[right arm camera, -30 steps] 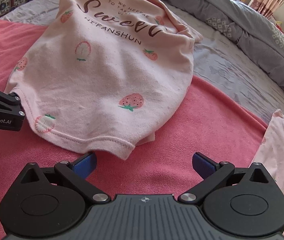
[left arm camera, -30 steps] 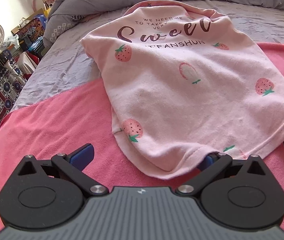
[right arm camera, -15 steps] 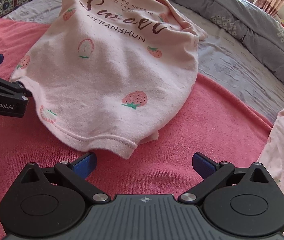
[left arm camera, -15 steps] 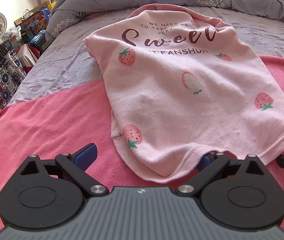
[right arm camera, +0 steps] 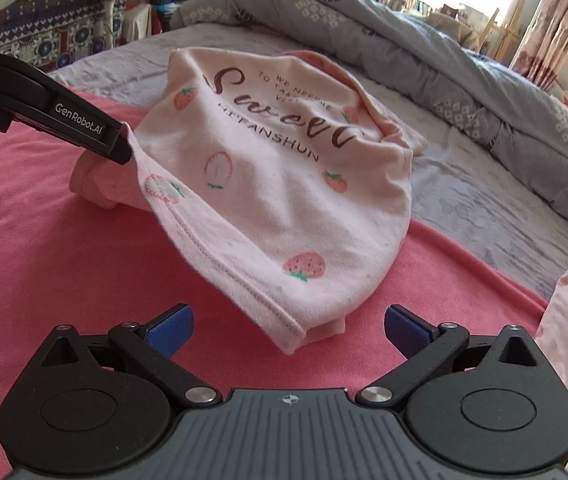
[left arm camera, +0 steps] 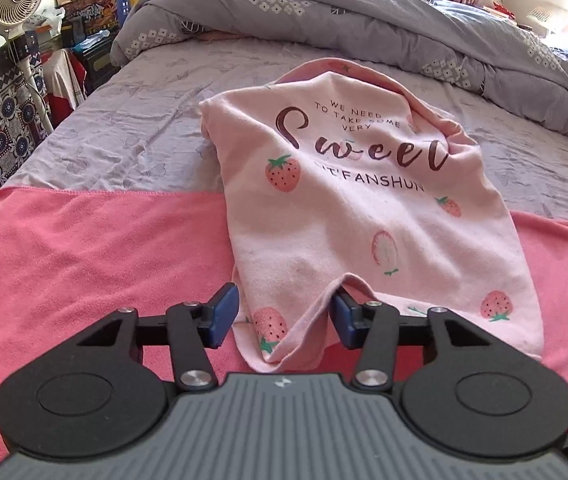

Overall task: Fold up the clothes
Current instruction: 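Grasp the hem of the pink 'Sweet' T-shirt with both grippers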

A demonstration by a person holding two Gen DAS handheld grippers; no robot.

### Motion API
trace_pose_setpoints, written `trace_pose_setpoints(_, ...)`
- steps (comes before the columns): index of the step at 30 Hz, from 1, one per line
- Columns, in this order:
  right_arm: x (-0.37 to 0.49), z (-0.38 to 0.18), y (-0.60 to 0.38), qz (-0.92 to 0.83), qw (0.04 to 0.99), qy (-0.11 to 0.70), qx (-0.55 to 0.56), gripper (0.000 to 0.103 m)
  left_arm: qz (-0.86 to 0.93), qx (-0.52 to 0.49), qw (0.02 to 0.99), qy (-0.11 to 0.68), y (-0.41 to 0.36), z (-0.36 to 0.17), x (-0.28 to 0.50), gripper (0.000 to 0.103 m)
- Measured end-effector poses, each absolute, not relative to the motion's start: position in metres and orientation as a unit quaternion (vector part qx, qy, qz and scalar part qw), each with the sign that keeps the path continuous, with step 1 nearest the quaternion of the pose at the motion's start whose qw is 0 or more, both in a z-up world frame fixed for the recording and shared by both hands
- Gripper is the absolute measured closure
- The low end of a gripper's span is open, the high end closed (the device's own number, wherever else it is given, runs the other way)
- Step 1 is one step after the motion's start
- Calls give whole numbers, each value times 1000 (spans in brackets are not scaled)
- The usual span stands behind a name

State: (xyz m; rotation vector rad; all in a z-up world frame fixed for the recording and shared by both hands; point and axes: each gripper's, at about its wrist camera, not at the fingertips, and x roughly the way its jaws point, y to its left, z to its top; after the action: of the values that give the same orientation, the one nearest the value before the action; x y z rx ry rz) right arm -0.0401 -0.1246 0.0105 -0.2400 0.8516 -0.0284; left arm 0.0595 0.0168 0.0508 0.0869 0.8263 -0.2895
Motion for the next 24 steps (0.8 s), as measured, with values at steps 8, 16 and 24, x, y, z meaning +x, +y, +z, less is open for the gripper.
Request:
trace_pose_setpoints(8, -4, -11, -122, -101, 898, 394, -169, 6, -131, 58, 899, 413, 19, 44, 72, 48)
trace_pose_setpoints(16, 18, 11, -156, -177, 911, 324, -186, 6, -189, 116, 881, 418, 5, 28, 54, 41)
trace_pose_setpoints(24, 28, 23, -165, -90, 915, 375, -115, 98, -181, 142, 882, 411, -12, 17, 61, 33)
